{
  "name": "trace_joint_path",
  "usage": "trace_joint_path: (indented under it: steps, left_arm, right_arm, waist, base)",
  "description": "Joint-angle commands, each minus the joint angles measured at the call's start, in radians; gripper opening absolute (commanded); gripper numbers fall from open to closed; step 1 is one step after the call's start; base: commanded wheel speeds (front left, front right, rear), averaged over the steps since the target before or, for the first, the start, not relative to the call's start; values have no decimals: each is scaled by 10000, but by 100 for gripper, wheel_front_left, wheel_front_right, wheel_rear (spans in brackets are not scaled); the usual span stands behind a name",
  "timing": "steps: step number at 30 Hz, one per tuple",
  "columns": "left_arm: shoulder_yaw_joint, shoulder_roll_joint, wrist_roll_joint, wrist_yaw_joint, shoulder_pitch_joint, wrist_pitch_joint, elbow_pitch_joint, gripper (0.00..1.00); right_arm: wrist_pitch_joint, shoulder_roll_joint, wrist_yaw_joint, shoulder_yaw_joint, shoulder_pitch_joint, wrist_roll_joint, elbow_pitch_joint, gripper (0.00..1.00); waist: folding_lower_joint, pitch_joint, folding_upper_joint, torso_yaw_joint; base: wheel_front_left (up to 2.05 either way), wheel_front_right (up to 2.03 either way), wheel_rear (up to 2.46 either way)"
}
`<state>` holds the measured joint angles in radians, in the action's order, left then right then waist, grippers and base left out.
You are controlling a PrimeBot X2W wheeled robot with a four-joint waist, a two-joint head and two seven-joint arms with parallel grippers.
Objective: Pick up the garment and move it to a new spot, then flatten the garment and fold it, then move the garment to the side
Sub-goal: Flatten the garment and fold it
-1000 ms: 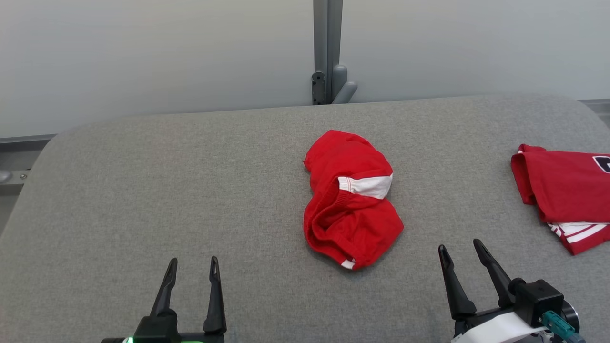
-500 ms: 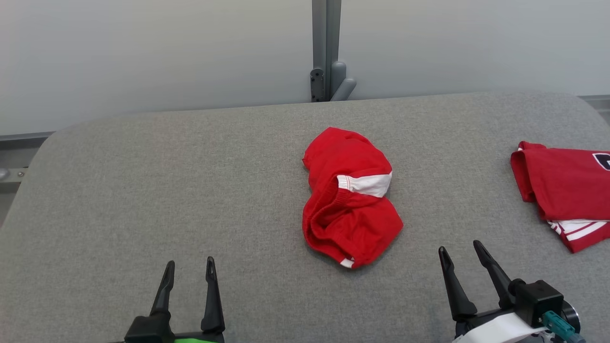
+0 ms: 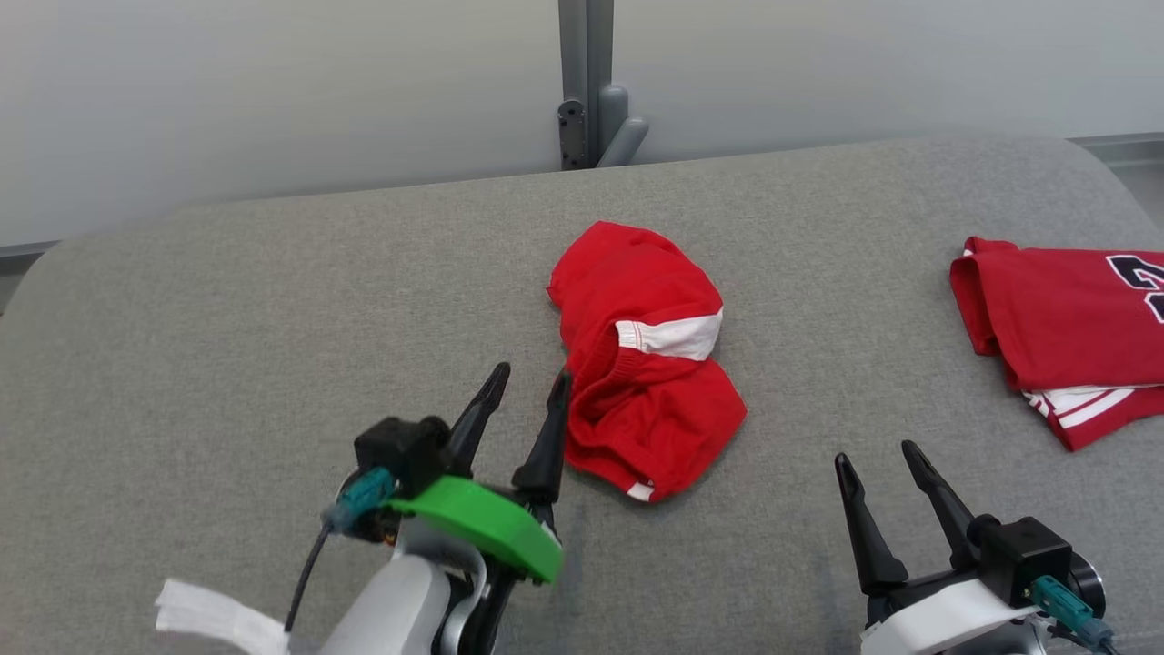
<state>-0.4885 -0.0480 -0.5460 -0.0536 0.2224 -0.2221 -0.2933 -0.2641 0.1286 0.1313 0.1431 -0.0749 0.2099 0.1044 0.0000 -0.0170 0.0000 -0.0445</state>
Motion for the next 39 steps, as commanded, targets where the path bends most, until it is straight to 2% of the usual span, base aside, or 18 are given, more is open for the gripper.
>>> trace_joint_path:
  steps: [1,6,11,17,25,33,35,36,37,38,39]
  left_arm:
    - [-214,-48,-580,-22,769,316,-308,100]
    - [-728,-46,-2034,374,2117,1419,-1124,100]
    - [-1225,-43,-3023,639,3037,2351,-1713,100]
    - [-1689,-49,-3561,819,3471,2816,-2218,100]
    - [-1881,-49,-3913,1251,3862,2802,-3114,100]
    - [-1908,-46,-4367,1109,4203,2454,-3680,100]
    - [-1993,-46,-4504,1080,4292,2556,-3776,86]
    - [-2046,-46,-4596,1059,4331,2638,-3829,71]
    - [-2082,-46,-4706,1067,4348,2687,-3876,48]
    - [-2139,-46,-4781,1044,4379,2726,-3925,29]
    - [-2159,-46,-4869,1013,4409,2666,-3953,1]
  right_arm:
    - [-8,12,-11,2,193,-63,3,100]
    - [-7,-61,-11,-26,431,-61,-57,100]
    - [-7,-150,-11,-153,627,-62,-97,100]
    - [-7,-203,-11,-210,638,-67,-66,100]
    - [-7,-191,-11,-182,751,-60,-89,100]
    - [-7,-146,-11,-180,601,-51,-22,100]
    - [-7,-140,-11,-156,579,-39,7,100]
    - [-7,-140,-11,-141,576,-31,20,100]
    - [-7,-140,-11,-128,581,-22,31,100]
    - [-7,-137,-11,-115,591,-12,41,100]
    - [-7,-139,-11,-105,608,-4,41,100]
  waist:
    - [0,-237,0,-265]
    - [0,-668,0,-682]
    - [0,-1095,0,-1002]
    - [0,-1199,0,-1224]
    - [0,-1168,0,-1453]
    - [0,-1064,0,-1557]
    - [0,-1047,0,-1584]
    - [0,-1040,0,-1603]
    - [0,-1034,0,-1624]
    - [0,-1031,0,-1648]
    - [0,-1026,0,-1678]
  base:
    - [0,0,0]
    - [0,0,0]
    - [0,0,0]
    - [0,0,0]
    - [0,0,0]
    - [0,0,0]
    - [0,0,0]
    - [0,0,0]
    - [0,0,0]
    - [0,0,0]
    - [0,0,0]
